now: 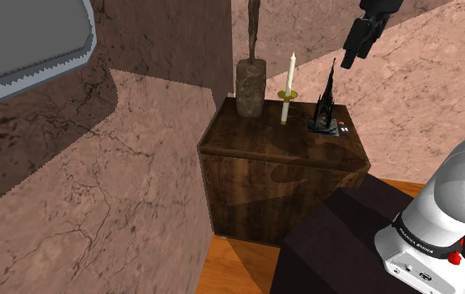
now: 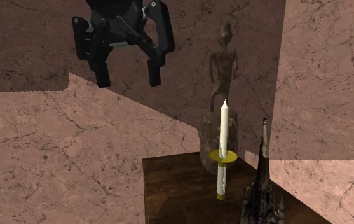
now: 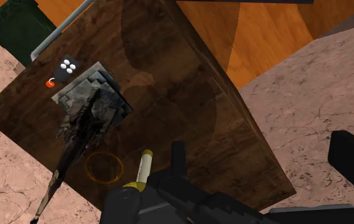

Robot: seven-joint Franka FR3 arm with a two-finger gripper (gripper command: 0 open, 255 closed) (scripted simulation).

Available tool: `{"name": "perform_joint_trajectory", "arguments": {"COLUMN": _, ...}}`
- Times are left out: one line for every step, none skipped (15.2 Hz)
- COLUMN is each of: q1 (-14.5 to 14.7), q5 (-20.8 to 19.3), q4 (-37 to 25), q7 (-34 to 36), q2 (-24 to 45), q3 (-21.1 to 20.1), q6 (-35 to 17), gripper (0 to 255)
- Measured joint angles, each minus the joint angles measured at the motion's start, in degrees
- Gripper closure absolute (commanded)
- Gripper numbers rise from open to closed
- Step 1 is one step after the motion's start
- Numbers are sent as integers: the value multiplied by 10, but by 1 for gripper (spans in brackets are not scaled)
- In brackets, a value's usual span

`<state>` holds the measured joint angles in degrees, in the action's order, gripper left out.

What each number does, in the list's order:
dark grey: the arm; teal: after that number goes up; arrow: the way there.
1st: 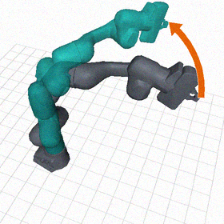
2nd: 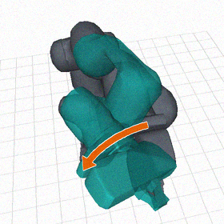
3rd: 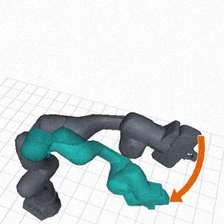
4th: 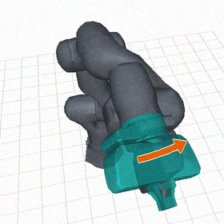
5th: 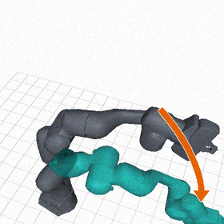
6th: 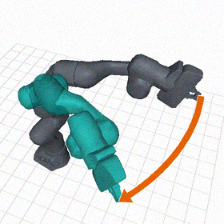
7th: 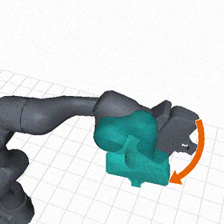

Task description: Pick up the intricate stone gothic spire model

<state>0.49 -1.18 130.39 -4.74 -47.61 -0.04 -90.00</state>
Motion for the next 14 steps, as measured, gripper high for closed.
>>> {"name": "perform_joint_trajectory", "arguments": {"q1": 0, "q5": 0, "q4": 0, "q7": 0, "q2": 0, "q3": 0, "q6": 0, "gripper": 0}}
{"name": "perform_joint_trajectory", "arguments": {"q1": 2, "q5": -2, "q4": 7, "q7": -14, "q2": -4, "q3": 10, "q6": -7, "gripper": 0}}
{"name": "perform_joint_trajectory", "arguments": {"q1": 5, "q5": -6, "q4": 17, "q7": -38, "q2": -9, "q3": 28, "q6": -20, "gripper": 0}}
{"name": "perform_joint_trajectory", "arguments": {"q1": 9, "q5": -8, "q4": 32, "q7": -64, "q2": -19, "q3": 47, "q6": -34, "gripper": 0}}
{"name": "perform_joint_trajectory", "arguments": {"q1": 13, "q5": -12, "q4": 46, "q7": -94, "q2": -25, "q3": 69, "q6": -50, "gripper": 0}}
{"name": "perform_joint_trajectory", "arguments": {"q1": 17, "q5": -16, "q4": 58, "q7": -125, "q2": -29, "q3": 92, "q6": -67, "gripper": 0}}
{"name": "perform_joint_trajectory", "arguments": {"q1": 21, "q5": -20, "q4": 70, "q7": -158, "q2": -32, "q3": 118, "q6": -85, "gripper": 0}}
{"name": "perform_joint_trajectory", "arguments": {"q1": 26, "q5": -23, "q4": 79, "q7": -190, "q2": -33, "q3": 142, "q6": -101, "gripper": 0}}
{"name": "perform_joint_trajectory", "arguments": {"q1": 32, "q5": -26, "q4": 84, "q7": -224, "q2": -34, "q3": 168, "q6": -114, "gripper": 0}}
{"name": "perform_joint_trajectory", "arguments": {"q1": 39, "q5": -28, "q4": 87, "q7": -257, "q2": -30, "q3": 193, "q6": -127, "gripper": 0}}
{"name": "perform_joint_trajectory", "arguments": {"q1": 47, "q5": -29, "q4": 87, "q7": -291, "q2": -24, "q3": 220, "q6": -140, "gripper": 0}}
{"name": "perform_joint_trajectory", "arguments": {"q1": 54, "q5": -31, "q4": 94, "q7": -326, "q2": -22, "q3": 248, "q6": -155, "gripper": 0}}
{"name": "perform_joint_trajectory", "arguments": {"q1": 66, "q5": -30, "q4": 92, "q7": -360, "q2": -12, "q3": 276, "q6": -170, "gripper": 0}}
{"name": "perform_joint_trajectory", "arguments": {"q1": 78, "q5": -29, "q4": 86, "q7": -395, "q2": -2, "q3": 305, "q6": -179, "gripper": 0}}
